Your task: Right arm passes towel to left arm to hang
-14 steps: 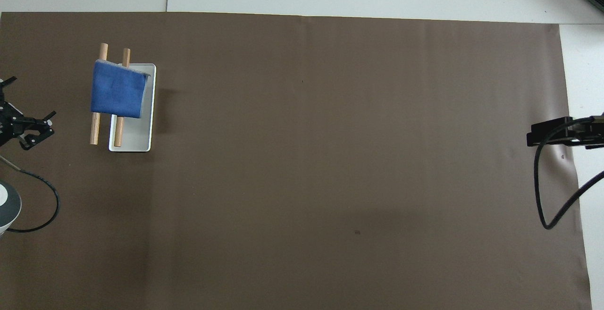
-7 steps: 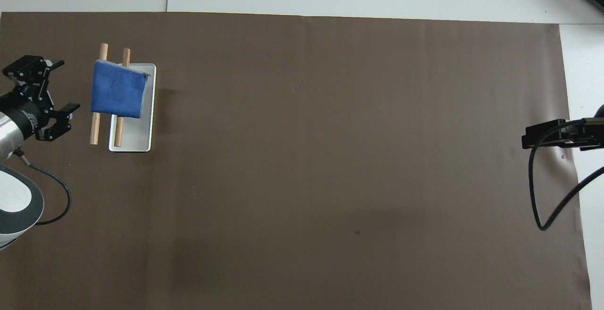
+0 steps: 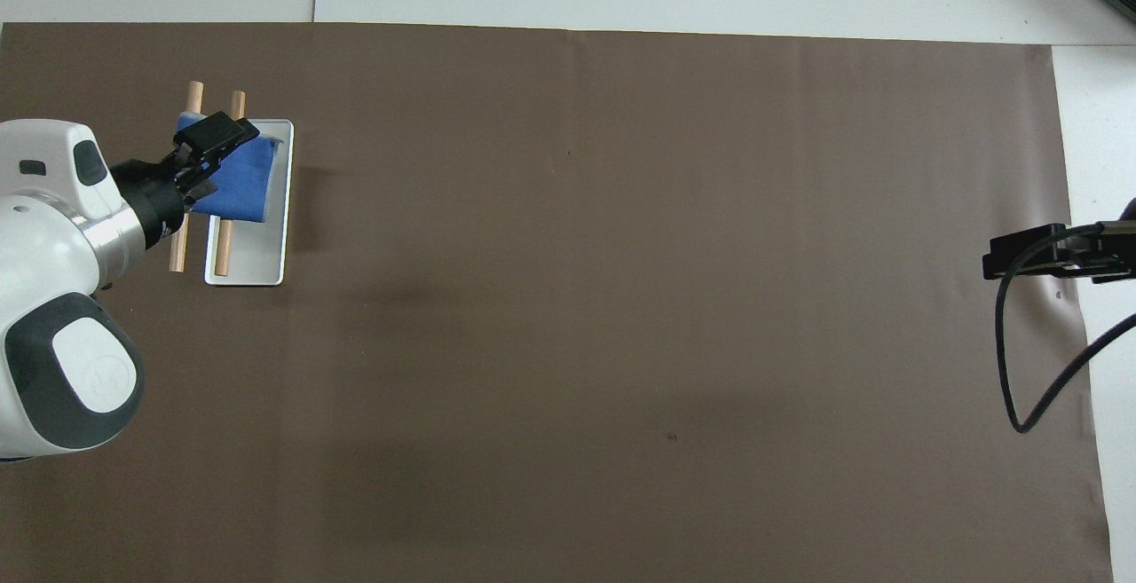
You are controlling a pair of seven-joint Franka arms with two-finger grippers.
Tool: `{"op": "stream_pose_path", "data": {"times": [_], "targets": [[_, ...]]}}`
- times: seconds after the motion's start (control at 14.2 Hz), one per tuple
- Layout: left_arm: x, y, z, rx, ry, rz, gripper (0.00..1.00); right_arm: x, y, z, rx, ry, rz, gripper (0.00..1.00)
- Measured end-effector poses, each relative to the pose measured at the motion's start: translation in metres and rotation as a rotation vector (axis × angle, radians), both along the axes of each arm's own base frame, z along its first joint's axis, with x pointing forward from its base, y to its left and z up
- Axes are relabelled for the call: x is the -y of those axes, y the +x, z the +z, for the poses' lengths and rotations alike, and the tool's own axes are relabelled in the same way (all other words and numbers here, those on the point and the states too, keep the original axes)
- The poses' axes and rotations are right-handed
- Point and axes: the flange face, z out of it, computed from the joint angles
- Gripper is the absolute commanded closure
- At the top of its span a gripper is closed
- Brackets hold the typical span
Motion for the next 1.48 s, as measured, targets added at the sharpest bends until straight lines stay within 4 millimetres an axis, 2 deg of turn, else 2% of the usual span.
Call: {"op": "stream_pose_path", "data": {"times": [0.21, 0.35, 0.49, 0.64, 0.78, 0.92, 1.13, 1.48], "targets": [[-0.012, 0.01, 0.032, -0.111, 0.291, -0.307, 0.0, 0.001, 0.0, 0.0, 0.0, 0.0, -0.002, 0.0], [-0.019, 0.012, 0.052, -0.149, 0.397, -0.441, 0.0, 0.001, 0.0, 0.0, 0.0, 0.0, -0.001, 0.0], [-0.029, 0.011, 0.074, -0.191, 0.437, -0.517, 0.0, 0.001, 0.0, 0.0, 0.0, 0.0, -0.001, 0.0], [-0.037, 0.007, 0.105, -0.238, 0.449, -0.569, 0.0, 0.001, 0.0, 0.0, 0.0, 0.0, -0.002, 0.0], [-0.041, -0.002, 0.136, -0.322, 0.467, -0.606, 0.0, 0.001, 0.0, 0.0, 0.0, 0.0, -0.002, 0.0], [-0.044, -0.007, 0.156, -0.379, 0.513, -0.631, 0.0, 0.001, 0.0, 0.0, 0.0, 0.0, -0.002, 0.0], [-0.046, -0.01, 0.163, -0.41, 0.519, -0.655, 0.0, 0.001, 0.0, 0.0, 0.0, 0.0, -0.002, 0.0], [-0.048, -0.014, 0.16, -0.435, 0.51, -0.658, 0.0, 0.006, 0.0, -0.001, -0.004, 0.0, -0.011, 0.0]]}}
